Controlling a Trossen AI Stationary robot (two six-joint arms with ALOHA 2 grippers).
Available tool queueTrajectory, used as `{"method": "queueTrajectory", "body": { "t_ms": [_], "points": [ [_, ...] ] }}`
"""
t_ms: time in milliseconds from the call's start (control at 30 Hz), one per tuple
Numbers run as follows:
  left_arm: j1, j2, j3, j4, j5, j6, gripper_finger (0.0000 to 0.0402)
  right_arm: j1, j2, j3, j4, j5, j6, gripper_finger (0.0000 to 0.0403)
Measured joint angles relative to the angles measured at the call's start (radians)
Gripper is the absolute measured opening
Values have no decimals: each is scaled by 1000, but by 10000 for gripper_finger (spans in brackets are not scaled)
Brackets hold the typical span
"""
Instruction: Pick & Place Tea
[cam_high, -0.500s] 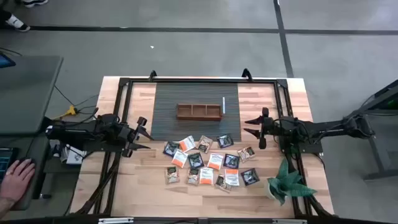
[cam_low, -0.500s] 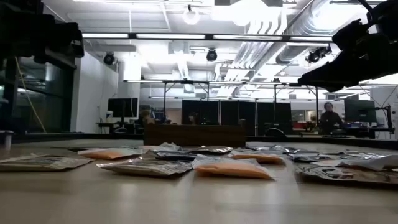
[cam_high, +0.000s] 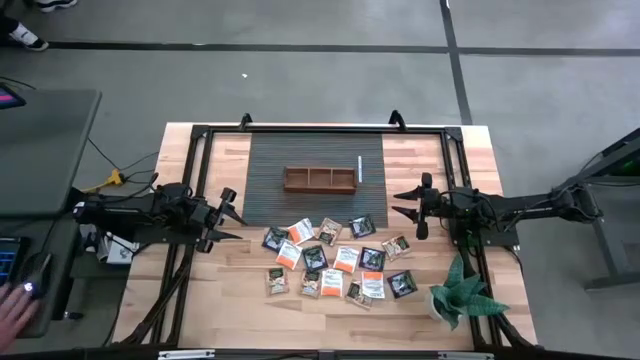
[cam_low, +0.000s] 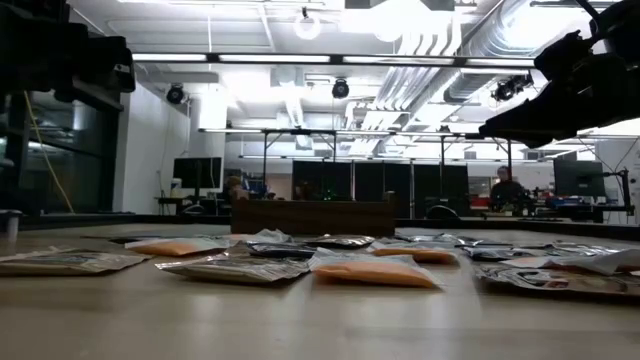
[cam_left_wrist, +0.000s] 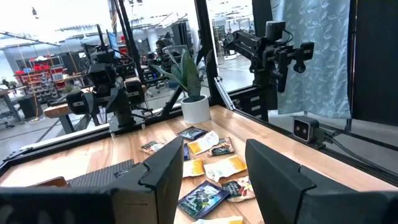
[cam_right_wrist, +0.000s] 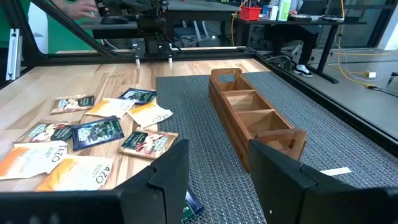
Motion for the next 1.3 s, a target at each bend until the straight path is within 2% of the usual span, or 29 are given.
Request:
{"method": "queueTrajectory", "body": {
  "t_ms": [1300],
  "points": [
    [0,0,0,0,0,0,170,0,0,0,0,0,0,156]
  ]
}}
